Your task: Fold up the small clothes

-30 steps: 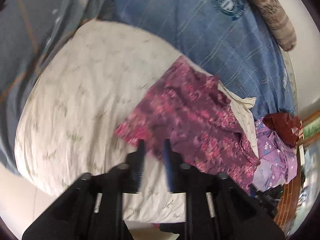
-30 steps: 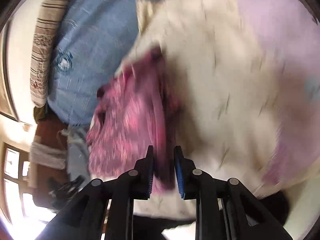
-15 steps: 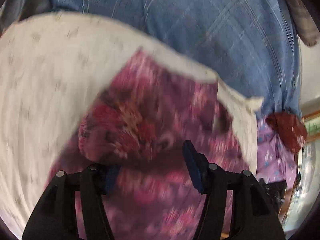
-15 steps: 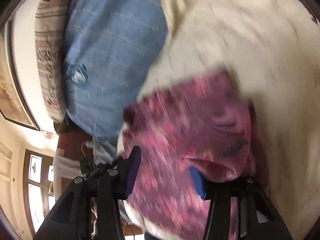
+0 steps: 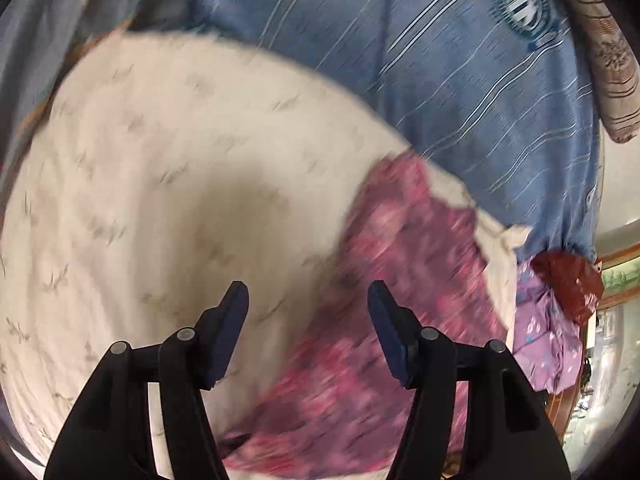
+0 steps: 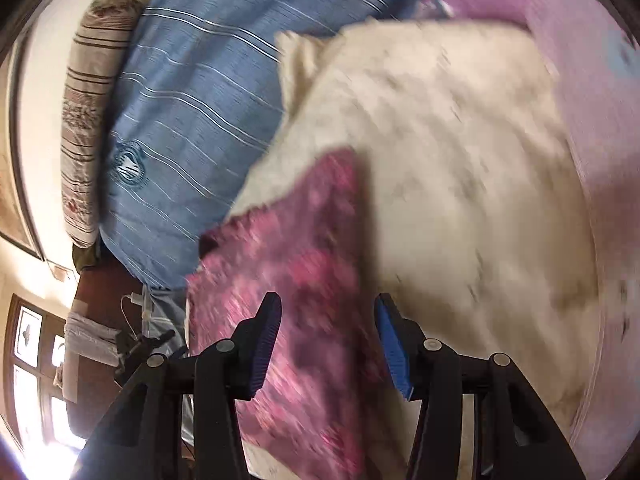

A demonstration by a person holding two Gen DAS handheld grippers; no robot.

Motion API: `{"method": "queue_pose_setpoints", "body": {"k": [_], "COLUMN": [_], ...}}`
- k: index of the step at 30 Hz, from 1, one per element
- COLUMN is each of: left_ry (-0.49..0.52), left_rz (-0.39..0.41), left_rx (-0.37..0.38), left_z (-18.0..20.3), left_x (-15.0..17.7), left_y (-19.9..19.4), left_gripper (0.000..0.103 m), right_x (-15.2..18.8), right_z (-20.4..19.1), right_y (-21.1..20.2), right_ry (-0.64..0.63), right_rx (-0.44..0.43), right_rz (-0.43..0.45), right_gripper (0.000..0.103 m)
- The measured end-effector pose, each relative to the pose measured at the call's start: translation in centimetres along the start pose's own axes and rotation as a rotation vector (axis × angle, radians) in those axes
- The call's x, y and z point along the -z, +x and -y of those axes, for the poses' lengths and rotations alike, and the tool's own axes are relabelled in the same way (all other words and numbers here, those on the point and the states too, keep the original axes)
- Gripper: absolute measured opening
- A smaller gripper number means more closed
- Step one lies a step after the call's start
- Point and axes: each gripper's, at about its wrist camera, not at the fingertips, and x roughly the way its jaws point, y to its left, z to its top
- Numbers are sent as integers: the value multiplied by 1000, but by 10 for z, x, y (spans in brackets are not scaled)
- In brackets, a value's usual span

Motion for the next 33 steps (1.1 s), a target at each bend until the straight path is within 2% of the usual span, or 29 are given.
{"method": "queue_pose_setpoints", "body": {"k": [2,3,7,9,12,14,15,17,18,19,20,21,22,26,28,31,32,33], "left_ry": [3,19,109,146,147,100,82,85,90,92,112,138,140,97,110,108,94,64], "left_rz": [-63,-71,-109,-125,-85,-69,-60,-66,-98,-95,-79,-62,-59,-85,-92,-131,-148,-167], "left_rx": [36,63,161,165,174,195,201,170,154,112,69,34,32,104,91,-1,-10,8], "left_z": [-16,-20,-17,-13,-7,-3,-1,7,10,13,18,26,29,40,48,40,34,27], "left_x": [14,21,52,67,79,75,75,75,78,81,85,93,98,131,150,163,163,163], "left_y": [7,5,-6,-6,-5,0,3,10,15,17,17,14,10,-9,-12,8,14,19], "left_gripper": [61,61,73,75,83,83,78,25,10,10,10,10,10,10,11,12,13,15], "right_x": [12,17,36,47,63,69,72,78,79,80,79,78,74,53,41,37,42,47], "right_z": [7,9,8,8,14,14,13,10,7,5,1,0,-1,-25,-31,-22,-12,-3], "right_y": [3,1,-7,-9,-12,-8,-5,-2,-1,0,-1,-3,-11,-44,-60,-56,-45,-37], "right_ry": [27,36,7,-27,-16,0,-1,-31,-47,-64,-95,-109,-114,-216,-261,-284,-266,-256], "right_rx": [-14,-33,-56,-44,-67,-91,-113,-112,-94,-75,-38,-30,-34,-10,12,94,133,190], "right_rz": [-28,-38,-96,-139,-165,-174,-178,-173,-164,-153,-150,-160,-145,-106,-84,-139,-185,-202], "right_gripper": [51,51,59,62,62,63,63,62,56,46,6,9,8,8,8,8,9,13]}}
